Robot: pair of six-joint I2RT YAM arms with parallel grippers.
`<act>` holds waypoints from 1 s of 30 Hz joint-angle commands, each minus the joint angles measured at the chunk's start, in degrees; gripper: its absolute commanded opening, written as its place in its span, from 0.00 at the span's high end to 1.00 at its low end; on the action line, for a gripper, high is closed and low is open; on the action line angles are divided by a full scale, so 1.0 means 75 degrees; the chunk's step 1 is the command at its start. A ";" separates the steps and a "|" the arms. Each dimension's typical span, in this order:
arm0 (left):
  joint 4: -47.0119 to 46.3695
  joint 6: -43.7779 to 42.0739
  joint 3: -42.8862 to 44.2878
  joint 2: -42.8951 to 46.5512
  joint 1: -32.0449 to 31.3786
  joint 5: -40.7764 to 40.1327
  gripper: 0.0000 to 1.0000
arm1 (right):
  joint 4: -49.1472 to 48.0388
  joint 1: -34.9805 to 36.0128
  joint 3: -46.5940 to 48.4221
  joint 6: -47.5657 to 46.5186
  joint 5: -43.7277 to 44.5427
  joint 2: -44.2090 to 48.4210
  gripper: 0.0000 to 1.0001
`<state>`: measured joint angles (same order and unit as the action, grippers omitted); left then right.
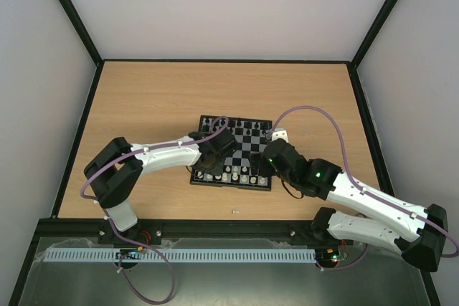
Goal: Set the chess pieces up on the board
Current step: Place the chess piece on the chessboard.
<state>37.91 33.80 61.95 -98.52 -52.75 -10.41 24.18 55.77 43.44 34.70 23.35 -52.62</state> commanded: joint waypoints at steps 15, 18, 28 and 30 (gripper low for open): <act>0.0266 -0.0148 0.0465 0.0052 0.0155 -0.0240 0.75 | -0.0007 -0.0033 -0.0050 -0.0082 0.0037 -0.0052 0.01; 0.0598 -0.0102 0.0826 0.0289 0.0154 -0.0495 0.71 | 0.0005 -0.0040 -0.0039 -0.0089 0.0056 -0.0039 0.01; 0.1751 0.0273 0.0969 0.2121 -0.0011 -0.1025 0.43 | -0.0021 -0.0030 -0.0032 -0.0091 0.0063 -0.0156 0.01; 0.1750 0.0395 0.0736 0.2580 -0.0043 -0.1005 0.41 | -0.0023 -0.0040 -0.0027 -0.0107 0.0007 -0.0217 0.01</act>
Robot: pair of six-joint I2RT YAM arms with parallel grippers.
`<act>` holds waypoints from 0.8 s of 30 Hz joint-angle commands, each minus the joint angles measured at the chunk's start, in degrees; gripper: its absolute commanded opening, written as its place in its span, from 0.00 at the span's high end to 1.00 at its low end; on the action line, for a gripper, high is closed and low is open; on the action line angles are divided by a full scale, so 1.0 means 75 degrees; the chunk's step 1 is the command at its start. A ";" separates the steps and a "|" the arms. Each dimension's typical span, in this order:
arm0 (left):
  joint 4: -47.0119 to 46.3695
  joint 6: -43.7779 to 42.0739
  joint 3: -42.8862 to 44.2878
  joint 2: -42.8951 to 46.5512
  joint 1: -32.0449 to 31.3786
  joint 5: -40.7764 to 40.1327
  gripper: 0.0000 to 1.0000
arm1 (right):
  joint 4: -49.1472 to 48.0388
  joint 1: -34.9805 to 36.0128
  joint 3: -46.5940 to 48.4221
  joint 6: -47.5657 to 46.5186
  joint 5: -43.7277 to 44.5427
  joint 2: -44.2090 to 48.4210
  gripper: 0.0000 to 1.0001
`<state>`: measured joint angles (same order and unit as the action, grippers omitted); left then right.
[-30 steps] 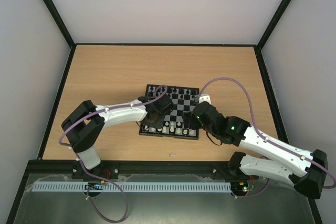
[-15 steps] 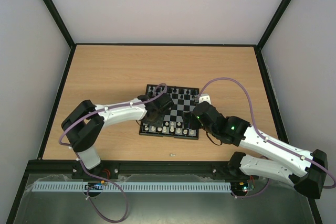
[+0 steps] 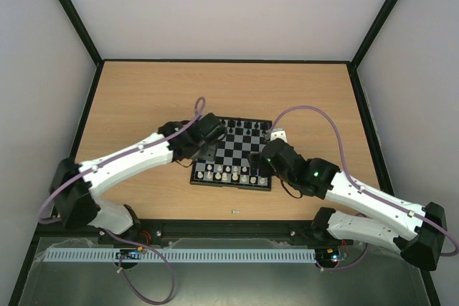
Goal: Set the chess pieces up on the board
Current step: Place the chess piece on the chessboard, then pick up the chess piece at the center of the board.
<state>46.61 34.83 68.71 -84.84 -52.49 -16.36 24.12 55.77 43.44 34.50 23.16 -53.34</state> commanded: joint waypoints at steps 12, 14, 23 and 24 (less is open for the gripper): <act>-0.0080 0.0352 -0.1454 0.2691 -0.0081 0.0080 0.35 | -0.0414 0.0523 -0.0480 0.0074 -0.3796 -0.0569 0.09; -0.0179 0.0277 -0.1549 0.2824 -0.0080 0.0165 0.35 | -0.0265 0.1169 -0.0589 0.0394 -0.3489 -0.0798 0.12; -0.0531 -0.0016 -0.1954 0.3190 -0.0085 0.0545 0.35 | -0.0018 0.3478 -0.0741 0.1634 -0.2098 -0.2038 0.43; -0.0557 -0.0028 -0.1995 0.3226 -0.0090 0.0576 0.35 | 0.0034 0.3627 -0.0699 0.1697 -0.1987 -0.2301 0.47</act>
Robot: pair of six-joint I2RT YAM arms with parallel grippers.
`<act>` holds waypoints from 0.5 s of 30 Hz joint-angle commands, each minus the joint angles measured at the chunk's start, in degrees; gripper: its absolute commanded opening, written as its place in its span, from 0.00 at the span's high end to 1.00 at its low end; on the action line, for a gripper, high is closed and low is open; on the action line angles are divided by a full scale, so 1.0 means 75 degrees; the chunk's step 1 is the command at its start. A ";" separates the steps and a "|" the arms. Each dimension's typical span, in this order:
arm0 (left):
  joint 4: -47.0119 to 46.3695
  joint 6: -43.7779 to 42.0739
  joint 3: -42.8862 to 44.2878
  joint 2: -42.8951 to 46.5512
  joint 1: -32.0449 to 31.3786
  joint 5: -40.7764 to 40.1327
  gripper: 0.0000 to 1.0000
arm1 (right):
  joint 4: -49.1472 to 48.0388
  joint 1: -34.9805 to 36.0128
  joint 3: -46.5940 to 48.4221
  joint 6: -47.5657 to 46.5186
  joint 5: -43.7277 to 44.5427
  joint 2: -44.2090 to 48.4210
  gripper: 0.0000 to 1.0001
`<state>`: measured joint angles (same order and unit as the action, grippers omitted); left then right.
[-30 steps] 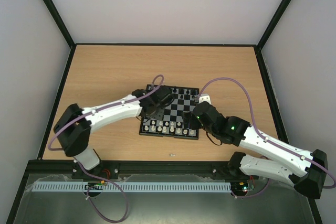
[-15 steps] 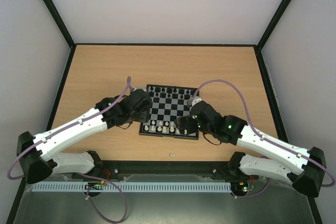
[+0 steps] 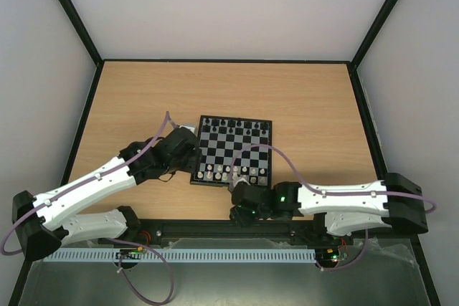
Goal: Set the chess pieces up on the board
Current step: Pick up the chess piece at the center of the board.
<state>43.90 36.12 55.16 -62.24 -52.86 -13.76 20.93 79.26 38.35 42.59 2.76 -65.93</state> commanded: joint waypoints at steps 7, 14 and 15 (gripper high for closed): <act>-0.0320 -0.0235 -0.0452 0.0387 -0.0046 0.0312 0.35 | 0.0718 0.0825 0.0256 0.0860 0.1314 -0.1612 0.55; -0.0369 -0.0202 -0.0531 0.0414 -0.0041 0.0323 0.35 | 0.0838 0.0754 0.0536 0.0784 0.1798 -0.1683 0.59; -0.0369 -0.0208 -0.0533 0.0399 -0.0042 0.0329 0.35 | 0.0817 0.0720 0.0527 0.0756 0.1808 -0.1704 0.60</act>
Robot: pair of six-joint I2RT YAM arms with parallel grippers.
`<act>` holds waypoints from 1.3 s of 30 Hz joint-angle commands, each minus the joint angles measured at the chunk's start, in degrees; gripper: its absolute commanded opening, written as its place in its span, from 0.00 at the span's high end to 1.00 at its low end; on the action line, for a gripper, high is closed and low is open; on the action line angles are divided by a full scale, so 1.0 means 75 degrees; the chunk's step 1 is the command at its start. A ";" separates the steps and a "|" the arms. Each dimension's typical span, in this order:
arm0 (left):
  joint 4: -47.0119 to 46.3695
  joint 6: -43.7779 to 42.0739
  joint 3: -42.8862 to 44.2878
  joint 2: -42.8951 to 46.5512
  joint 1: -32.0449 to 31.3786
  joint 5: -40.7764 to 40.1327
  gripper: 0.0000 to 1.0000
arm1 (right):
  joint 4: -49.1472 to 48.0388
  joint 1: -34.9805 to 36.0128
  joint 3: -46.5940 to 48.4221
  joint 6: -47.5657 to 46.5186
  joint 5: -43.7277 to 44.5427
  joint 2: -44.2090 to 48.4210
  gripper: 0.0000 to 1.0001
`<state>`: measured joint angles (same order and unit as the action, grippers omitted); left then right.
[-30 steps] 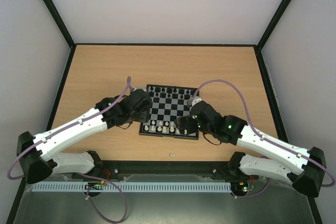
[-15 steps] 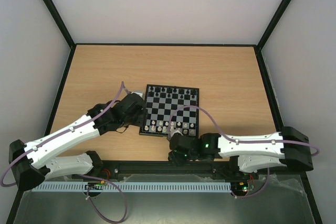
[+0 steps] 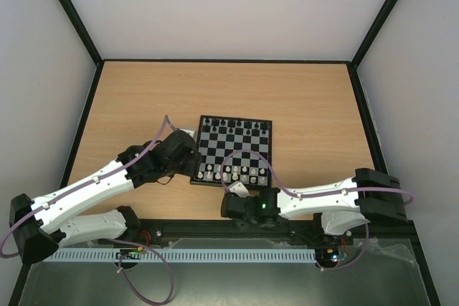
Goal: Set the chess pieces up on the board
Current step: Pick up the chess piece at the center of the board.
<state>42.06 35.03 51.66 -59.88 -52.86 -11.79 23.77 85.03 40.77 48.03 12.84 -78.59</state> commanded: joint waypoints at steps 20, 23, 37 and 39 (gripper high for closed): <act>-0.0276 -0.0077 0.0001 -0.0375 -0.0047 0.0104 0.35 | -0.0074 -0.0438 -0.0079 -0.0521 0.0191 -0.0316 0.66; -0.0298 -0.0083 0.0004 -0.0434 -0.0039 0.0107 0.35 | -0.0130 -0.0451 -0.0078 -0.0575 0.0132 -0.0414 0.66; -0.0332 -0.0079 0.0024 -0.0582 -0.0038 0.0113 0.35 | -0.0384 -0.0481 -0.0118 -0.0783 -0.0013 -0.0668 0.68; -0.0339 -0.0082 0.0026 -0.0593 -0.0043 0.0116 0.35 | -0.0419 -0.0490 -0.0117 -0.0807 -0.0016 -0.0709 0.70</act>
<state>40.10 34.94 51.66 -63.81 -52.86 -11.25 20.43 81.76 40.73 42.78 12.73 -82.70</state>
